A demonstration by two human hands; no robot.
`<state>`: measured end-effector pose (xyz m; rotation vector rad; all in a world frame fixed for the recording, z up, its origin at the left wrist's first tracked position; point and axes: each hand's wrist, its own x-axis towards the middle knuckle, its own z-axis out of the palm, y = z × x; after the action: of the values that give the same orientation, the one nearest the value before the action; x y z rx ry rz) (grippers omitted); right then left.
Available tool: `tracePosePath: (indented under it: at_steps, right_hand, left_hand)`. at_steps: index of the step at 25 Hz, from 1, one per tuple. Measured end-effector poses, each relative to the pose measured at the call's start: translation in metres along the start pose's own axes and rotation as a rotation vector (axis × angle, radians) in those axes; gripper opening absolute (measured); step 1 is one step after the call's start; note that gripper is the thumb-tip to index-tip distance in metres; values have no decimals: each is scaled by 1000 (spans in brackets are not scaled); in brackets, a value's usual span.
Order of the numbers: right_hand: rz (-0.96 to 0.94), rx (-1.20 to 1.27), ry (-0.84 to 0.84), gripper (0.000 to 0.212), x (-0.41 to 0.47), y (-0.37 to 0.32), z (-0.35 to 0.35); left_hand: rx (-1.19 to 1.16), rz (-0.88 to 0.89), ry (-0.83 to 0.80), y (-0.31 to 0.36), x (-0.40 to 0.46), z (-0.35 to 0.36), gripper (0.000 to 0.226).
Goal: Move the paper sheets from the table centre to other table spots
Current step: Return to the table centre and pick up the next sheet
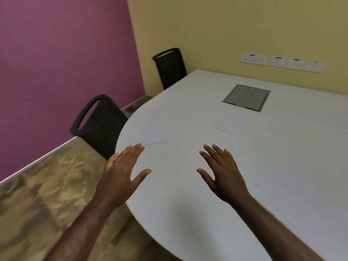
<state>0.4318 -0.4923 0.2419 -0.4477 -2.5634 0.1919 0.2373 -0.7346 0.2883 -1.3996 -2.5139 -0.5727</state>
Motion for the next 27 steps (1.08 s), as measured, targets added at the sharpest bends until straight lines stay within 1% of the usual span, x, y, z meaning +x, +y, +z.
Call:
tracePosePath:
  at_steps: [6, 16, 19, 22, 25, 27]
  right_hand:
    - [221, -69, 57, 48, 40, 63, 31]
    - [535, -178, 48, 49, 91, 157, 78]
    - [606, -217, 38, 49, 107, 181, 100]
    - [655, -236, 38, 49, 125, 205, 125]
    - [712, -224, 34, 50, 143, 239, 152]
    - [747, -203, 3, 51, 154, 265, 170]
  left_hand:
    - [-112, 207, -86, -8, 128, 66, 68]
    - [-280, 401, -232, -1, 299, 189, 70]
    - [-324, 435, -260, 1, 346, 229, 65]
    - [-354, 477, -297, 1, 385, 269, 66]
    - [-384, 469, -320, 0, 417, 311, 66]
    - [-398, 460, -339, 2, 437, 340, 66]
